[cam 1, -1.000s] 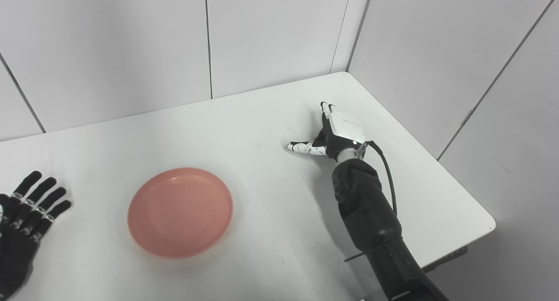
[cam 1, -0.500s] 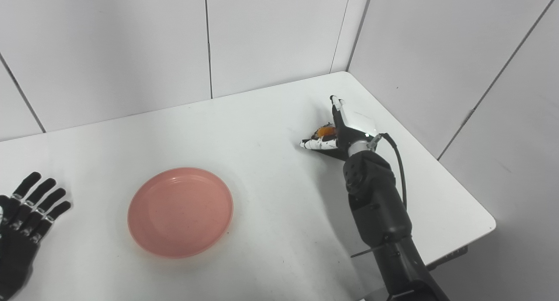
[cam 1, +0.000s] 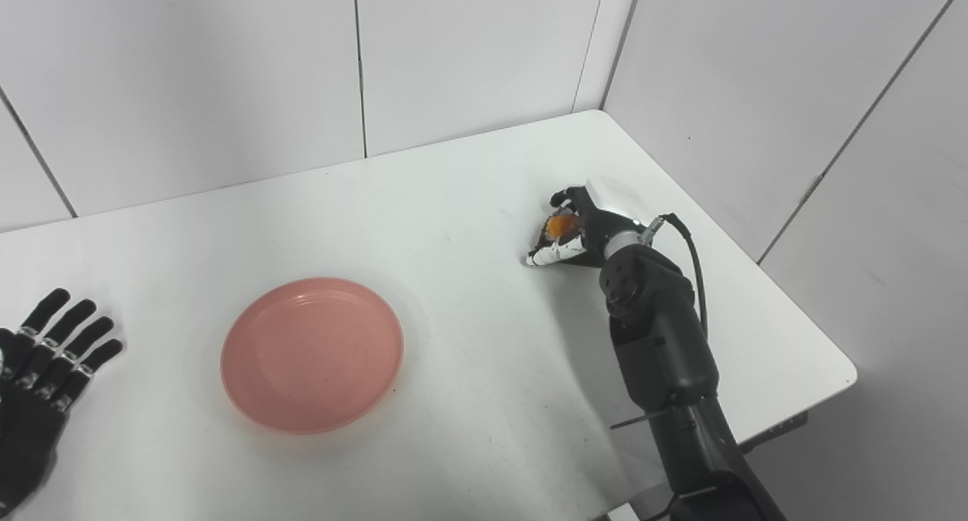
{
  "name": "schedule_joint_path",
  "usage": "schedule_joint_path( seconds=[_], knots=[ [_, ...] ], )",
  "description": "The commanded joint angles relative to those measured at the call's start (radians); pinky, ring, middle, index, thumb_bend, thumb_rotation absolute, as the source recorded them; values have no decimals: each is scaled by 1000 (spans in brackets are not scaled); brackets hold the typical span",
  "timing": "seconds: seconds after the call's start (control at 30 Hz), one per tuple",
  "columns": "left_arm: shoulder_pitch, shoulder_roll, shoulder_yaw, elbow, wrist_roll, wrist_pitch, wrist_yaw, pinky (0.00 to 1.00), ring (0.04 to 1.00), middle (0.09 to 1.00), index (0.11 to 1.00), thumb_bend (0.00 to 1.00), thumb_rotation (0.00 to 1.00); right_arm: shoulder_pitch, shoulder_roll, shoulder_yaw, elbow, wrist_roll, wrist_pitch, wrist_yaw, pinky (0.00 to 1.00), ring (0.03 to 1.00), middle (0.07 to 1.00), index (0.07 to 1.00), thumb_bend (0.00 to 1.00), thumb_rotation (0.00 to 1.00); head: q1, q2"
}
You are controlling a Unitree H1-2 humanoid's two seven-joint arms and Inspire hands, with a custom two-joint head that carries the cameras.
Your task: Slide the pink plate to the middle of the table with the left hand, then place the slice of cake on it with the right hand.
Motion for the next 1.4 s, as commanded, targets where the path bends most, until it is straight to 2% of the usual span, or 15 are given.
schedule_joint_path(
  seconds=[0.0,0.07,0.13,0.2,0.3,0.47,0.63,0.87,0.93,1.07,1.17,1.37],
  knots=[
    [55,0,-8,34,15,81,27,827,863,885,872,437,897,-40,-35,20,7,-1,0,1,548,653,707,752,912,241,1,-1],
    [54,0,-7,35,13,81,23,829,865,886,871,439,892,-45,-41,39,30,6,0,-9,500,600,665,694,883,186,1,-1],
    [54,-1,-8,35,12,81,22,828,864,885,872,439,895,-53,-47,57,55,9,0,-15,403,486,571,637,829,125,1,-1],
    [54,-1,-9,36,13,81,22,828,864,885,871,440,893,-59,-51,69,73,10,0,-18,354,424,519,527,599,132,7,-1],
    [54,-1,-12,38,16,75,18,829,864,886,873,441,898,-67,-46,72,89,-2,0,-23,342,414,454,521,539,28,9,-1],
    [54,-3,-14,39,16,73,15,836,872,891,878,444,879,-58,-44,72,69,6,0,-53,293,358,424,521,524,0,16,-3],
    [56,-8,-13,32,14,77,21,834,871,893,881,438,890,-46,-59,75,29,37,0,-79,319,393,449,507,527,0,21,-3],
    [54,-19,-18,33,8,76,23,847,878,898,886,435,901,-37,-81,83,-71,101,-4,-113,264,336,418,538,518,0,47,-7],
    [56,-24,-22,30,8,72,20,852,883,902,889,432,914,-37,-88,94,-121,126,-7,-120,283,359,425,540,518,0,64,-9],
    [63,-42,-36,10,26,65,36,852,886,906,890,430,919,-48,-101,129,-215,177,-15,-114,303,387,440,534,521,0,123,-16],
    [72,-59,-49,-17,40,70,60,839,885,905,889,434,913,-72,-89,155,-269,164,-1,-83,318,409,446,536,521,0,161,-18],
    [100,-115,-89,-98,78,89,127,863,899,917,896,425,928,-139,-64,241,-336,187,-4,-33,284,375,430,539,518,0,287,-23]
  ],
)
